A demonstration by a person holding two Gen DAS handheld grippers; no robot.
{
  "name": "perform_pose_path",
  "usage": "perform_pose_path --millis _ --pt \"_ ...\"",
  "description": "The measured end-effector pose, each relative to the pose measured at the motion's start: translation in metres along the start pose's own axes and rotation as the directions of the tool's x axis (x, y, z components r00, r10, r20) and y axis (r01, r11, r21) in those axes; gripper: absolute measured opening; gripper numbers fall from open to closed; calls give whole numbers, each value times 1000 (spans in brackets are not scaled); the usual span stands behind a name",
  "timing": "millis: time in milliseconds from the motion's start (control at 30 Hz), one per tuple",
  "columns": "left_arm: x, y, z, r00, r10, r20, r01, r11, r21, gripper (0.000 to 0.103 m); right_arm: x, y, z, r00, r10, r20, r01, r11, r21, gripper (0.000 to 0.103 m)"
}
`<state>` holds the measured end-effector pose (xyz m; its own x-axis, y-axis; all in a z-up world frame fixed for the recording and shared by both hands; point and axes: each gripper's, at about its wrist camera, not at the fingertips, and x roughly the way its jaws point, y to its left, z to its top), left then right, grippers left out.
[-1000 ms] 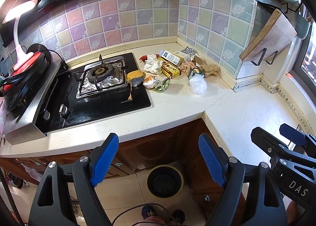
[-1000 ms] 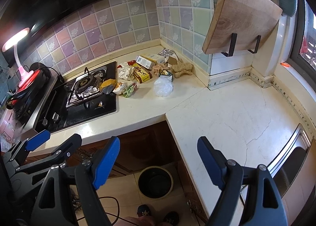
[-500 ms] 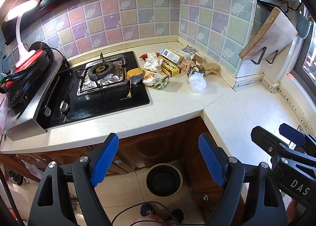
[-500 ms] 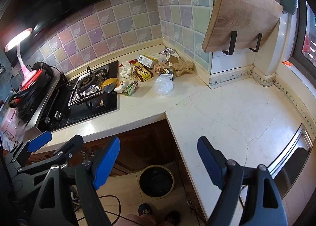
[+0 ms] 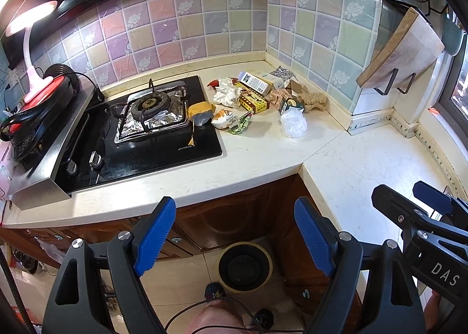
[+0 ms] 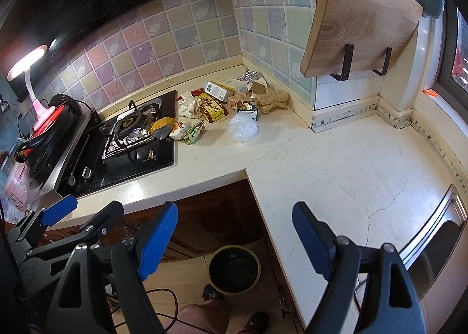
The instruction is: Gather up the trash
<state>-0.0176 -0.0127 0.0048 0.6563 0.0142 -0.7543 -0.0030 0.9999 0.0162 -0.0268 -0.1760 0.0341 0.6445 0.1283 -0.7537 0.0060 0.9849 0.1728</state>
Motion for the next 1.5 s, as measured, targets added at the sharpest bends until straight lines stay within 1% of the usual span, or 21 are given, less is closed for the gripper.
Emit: perform_pose_path --millis 33,67,233,333,533,733,933,1000,1100,1167,1267,1333,1367,1433,1500 --pt "2 -1 6 1000 0 -5 0 1000 1 81 1 2 0 1000 1 -2 -1 1000 2 82" --pt "5 0 9 1000 -1 -8 1 1000 3 81 5 -2 8 1000 4 -9 -4 1000 7 82" --pt "17 9 22 1000 -10 -24 11 1000 24 81 22 3 20 1000 -4 -29 5 1000 30 82" --pt "28 16 37 999 -23 -36 25 999 33 81 31 9 27 999 -14 -35 15 999 38 82" --pt "65 27 66 995 -50 -81 54 997 48 82 64 14 46 997 -14 -71 19 998 64 82" --pt "115 50 93 987 -80 -140 86 996 39 82 107 17 65 994 -42 -104 51 995 86 82" --pt "178 83 122 975 -93 -204 103 994 38 82 153 11 90 989 -76 -124 90 990 110 82" --pt "199 92 131 971 -93 -222 106 993 49 82 168 9 97 987 -81 -137 98 988 120 81" --pt "230 102 148 970 -67 -236 92 991 97 82 187 10 106 985 -83 -151 103 986 130 81" --pt "244 104 156 971 -47 -236 81 987 139 82 198 15 112 986 -54 -159 76 988 136 81" --pt "268 105 172 969 -38 -245 92 973 212 82 215 24 120 987 5 -158 20 987 158 80" --pt "280 103 180 966 -37 -257 104 962 253 82 229 32 124 986 47 -159 -18 983 180 74" --pt "286 102 183 964 -43 -263 116 956 268 82 238 37 126 984 59 -168 -26 982 188 72" --pt "300 100 191 959 -48 -281 134 947 294 82 256 45 128 978 78 -193 -37 978 207 66" --pt "313 98 195 950 -64 -307 163 937 309 82 275 50 130 968 122 -218 -69 969 237 61"
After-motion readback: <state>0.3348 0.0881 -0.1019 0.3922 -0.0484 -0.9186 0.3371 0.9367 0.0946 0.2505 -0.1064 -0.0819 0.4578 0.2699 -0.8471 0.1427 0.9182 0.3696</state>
